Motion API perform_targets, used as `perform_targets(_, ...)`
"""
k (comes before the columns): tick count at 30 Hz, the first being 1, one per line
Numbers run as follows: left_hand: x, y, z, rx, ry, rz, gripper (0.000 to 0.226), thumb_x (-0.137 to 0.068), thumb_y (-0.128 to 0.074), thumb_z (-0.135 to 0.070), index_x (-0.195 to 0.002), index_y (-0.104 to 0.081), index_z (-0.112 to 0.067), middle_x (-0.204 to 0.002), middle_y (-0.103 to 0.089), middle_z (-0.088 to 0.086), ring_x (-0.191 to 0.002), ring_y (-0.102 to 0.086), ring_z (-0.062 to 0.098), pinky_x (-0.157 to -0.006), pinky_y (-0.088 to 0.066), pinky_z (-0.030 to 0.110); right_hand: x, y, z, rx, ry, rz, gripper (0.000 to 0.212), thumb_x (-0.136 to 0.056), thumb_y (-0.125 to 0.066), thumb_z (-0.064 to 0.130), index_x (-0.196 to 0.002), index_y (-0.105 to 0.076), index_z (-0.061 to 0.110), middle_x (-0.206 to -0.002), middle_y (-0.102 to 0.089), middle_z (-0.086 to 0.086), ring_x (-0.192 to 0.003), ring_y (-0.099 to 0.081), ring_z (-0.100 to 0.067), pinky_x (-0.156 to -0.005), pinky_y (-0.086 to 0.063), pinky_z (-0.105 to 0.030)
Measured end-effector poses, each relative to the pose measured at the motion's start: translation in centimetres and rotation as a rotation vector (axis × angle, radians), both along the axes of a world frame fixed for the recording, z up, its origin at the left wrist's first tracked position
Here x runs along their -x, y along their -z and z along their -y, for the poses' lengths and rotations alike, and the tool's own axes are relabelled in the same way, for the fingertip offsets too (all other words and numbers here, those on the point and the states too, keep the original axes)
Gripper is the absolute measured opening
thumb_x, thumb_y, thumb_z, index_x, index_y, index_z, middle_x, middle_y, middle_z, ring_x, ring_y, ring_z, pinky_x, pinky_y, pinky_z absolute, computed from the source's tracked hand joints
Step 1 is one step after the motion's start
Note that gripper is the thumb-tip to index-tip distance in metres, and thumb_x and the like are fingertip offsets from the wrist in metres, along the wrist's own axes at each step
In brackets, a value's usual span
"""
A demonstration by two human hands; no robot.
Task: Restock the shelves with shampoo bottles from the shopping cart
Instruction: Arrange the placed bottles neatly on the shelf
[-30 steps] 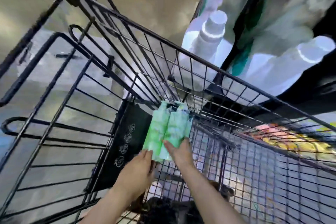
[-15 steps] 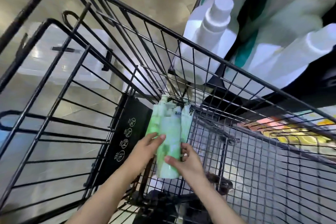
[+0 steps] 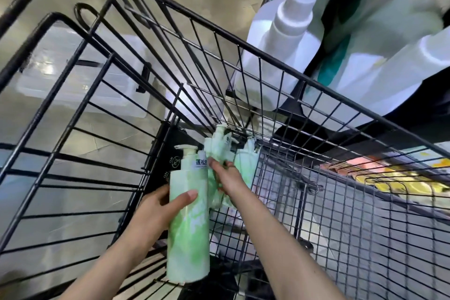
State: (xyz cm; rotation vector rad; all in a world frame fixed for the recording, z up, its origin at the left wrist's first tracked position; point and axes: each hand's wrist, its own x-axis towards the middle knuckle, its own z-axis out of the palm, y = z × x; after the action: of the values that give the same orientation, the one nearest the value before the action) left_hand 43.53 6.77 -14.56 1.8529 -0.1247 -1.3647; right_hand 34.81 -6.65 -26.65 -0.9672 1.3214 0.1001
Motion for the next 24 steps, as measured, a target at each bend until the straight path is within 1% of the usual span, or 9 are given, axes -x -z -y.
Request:
perform_targets(3, 0.3, -0.1, 0.2, -0.012, -0.018, -0.025, 0.024, -0.079, -0.071, -0.024, -0.101, -0.067, -0.017, -0.082, -0.076, -0.005, -0.071, -0.072, 0.012, -0.054, -0.053, 0.016, -1.3, 2.1, -0.4, 0.069, 0.047, -0.051, 0.066, -0.081, -0.072, 0.034, -0.133, -0.041, 0.007, -0.127, -0.057, -0.012, -0.113, -0.057, -0.029, -0.096, -0.048, -0.035)
perform_targets(5, 0.2, -0.2, 0.4, -0.013, -0.018, -0.033, 0.033, -0.075, -0.076, -0.033, -0.102, -0.067, -0.018, -0.084, -0.076, -0.004, -0.073, -0.072, 0.013, -0.056, -0.053, 0.018, -1.3, 2.9, -0.8, 0.094, 0.085, -0.043, 0.067, -0.073, -0.078, 0.037, -0.126, -0.048, 0.01, -0.125, -0.061, -0.013, -0.109, -0.061, -0.029, -0.096, -0.05, -0.04)
perform_targets(7, 0.0, -0.1, 0.5, -0.021, -0.033, -0.03, 0.044, -0.063, -0.071, -0.043, -0.101, -0.067, -0.02, -0.084, -0.076, -0.003, -0.072, -0.072, 0.012, -0.056, -0.051, 0.02, -1.0, 3.0, -1.0, 0.115, 0.098, -0.031, 0.057, -0.07, -0.08, 0.038, -0.116, -0.056, 0.013, -0.113, -0.067, -0.01, -0.098, -0.065, -0.027, -0.091, -0.053, -0.042)
perform_targets(9, -0.2, -0.1, 0.5, -0.031, -0.049, -0.023, 0.049, -0.059, -0.067, -0.046, -0.102, -0.067, -0.022, -0.084, -0.076, -0.004, -0.073, -0.072, 0.012, -0.06, -0.051, 0.022, -0.5, 2.6, -1.0, 0.147, 0.134, -0.044, 0.044, -0.069, -0.082, 0.034, -0.103, -0.06, 0.019, -0.102, -0.072, -0.004, -0.089, -0.068, -0.022, -0.086, -0.056, -0.04)
perform_targets(12, -0.3, 0.1, 0.4, -0.037, -0.036, -0.027, 0.053, -0.059, -0.069, -0.047, -0.105, -0.066, -0.021, -0.088, -0.076, -0.003, -0.077, -0.072, 0.014, -0.067, -0.053, 0.028, 1.3, 1.0, -1.4, 0.269, 0.079, -0.191, 0.043, -0.062, -0.082, 0.048, -0.089, -0.057, 0.026, -0.089, -0.072, 0.006, -0.08, -0.068, -0.018, -0.075, -0.056, -0.033)
perform_targets(15, 0.0, 0.1, 0.4, -0.029, 0.001, -0.028, 0.053, -0.061, -0.069, -0.046, -0.107, -0.066, -0.021, -0.09, -0.075, -0.002, -0.079, -0.072, 0.015, -0.066, -0.053, 0.027, 4.1, 0.0, -1.9, 0.395, -0.026, -0.376, 0.059, -0.062, -0.077, 0.061, -0.103, -0.059, 0.023, -0.094, -0.071, 0.005, -0.082, -0.067, -0.02, -0.069, -0.055, -0.033)
perform_targets(18, 0.4, 0.2, 0.5, -0.025, 0.005, -0.03, 0.047, -0.065, -0.074, -0.042, -0.106, -0.066, -0.021, -0.088, -0.075, -0.003, -0.077, -0.072, 0.014, -0.062, -0.053, 0.023, 4.7, -0.2, -1.8, 0.453, -0.108, -0.45, 0.074, -0.063, -0.073, 0.066, -0.118, -0.056, 0.019, -0.106, -0.068, 0.001, -0.092, -0.066, -0.023, -0.069, -0.054, -0.031)
perform_targets(21, 0.5, 0.5, 0.6, -0.038, -0.005, -0.023, 0.051, -0.062, -0.071, -0.045, -0.107, -0.065, -0.022, -0.086, -0.075, -0.006, -0.074, -0.072, 0.011, -0.062, -0.051, 0.024, 3.4, -0.4, -2.1, 0.466, -0.178, -0.485, 0.071, -0.07, -0.071, 0.061, -0.12, -0.049, 0.017, -0.11, -0.06, -0.004, -0.098, -0.063, -0.027, -0.071, -0.05, -0.031)
perform_targets(24, 0.4, 1.0, 0.4, -0.053, -0.031, -0.01, 0.066, -0.058, -0.069, -0.05, -0.115, -0.062, -0.019, -0.087, -0.075, -0.005, -0.075, -0.072, 0.009, -0.065, -0.051, 0.027, 2.4, -0.6, -2.9, 0.487, -0.099, -0.51, 0.062, -0.07, -0.073, 0.057, -0.111, -0.052, 0.015, -0.106, -0.063, -0.005, -0.094, -0.063, -0.027, -0.074, -0.053, -0.034)
